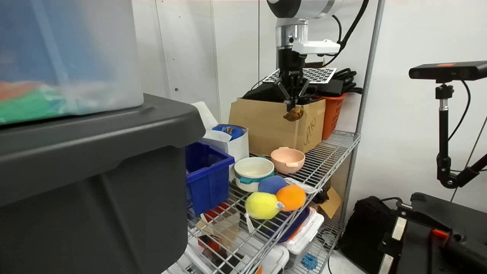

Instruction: Pick up the bear plush toy and put it in the bowl

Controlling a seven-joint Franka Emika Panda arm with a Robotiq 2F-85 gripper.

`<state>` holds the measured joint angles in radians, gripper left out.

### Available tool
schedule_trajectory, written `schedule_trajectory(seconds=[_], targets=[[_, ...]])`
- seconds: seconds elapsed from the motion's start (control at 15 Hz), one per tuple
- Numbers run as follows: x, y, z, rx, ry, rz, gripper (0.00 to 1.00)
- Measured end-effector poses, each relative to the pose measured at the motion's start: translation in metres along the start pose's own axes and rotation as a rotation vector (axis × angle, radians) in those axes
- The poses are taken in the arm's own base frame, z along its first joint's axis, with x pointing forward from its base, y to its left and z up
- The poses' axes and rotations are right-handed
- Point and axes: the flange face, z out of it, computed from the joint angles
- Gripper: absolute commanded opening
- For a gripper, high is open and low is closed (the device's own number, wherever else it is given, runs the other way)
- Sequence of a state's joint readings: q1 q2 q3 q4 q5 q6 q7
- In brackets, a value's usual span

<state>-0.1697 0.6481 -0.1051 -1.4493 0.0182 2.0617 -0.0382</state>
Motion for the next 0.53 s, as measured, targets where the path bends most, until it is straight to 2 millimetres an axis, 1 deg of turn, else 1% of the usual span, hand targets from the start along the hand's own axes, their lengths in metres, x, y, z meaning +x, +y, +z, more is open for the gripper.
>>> schedule_trajectory(seconds=[0.4,0.53], targets=[[0.004,-0.003,0.028,-0.004,-0.028,0.008,0.01],[0.009,-0.004,0.031,-0.006,-0.024,0.013,0.01]])
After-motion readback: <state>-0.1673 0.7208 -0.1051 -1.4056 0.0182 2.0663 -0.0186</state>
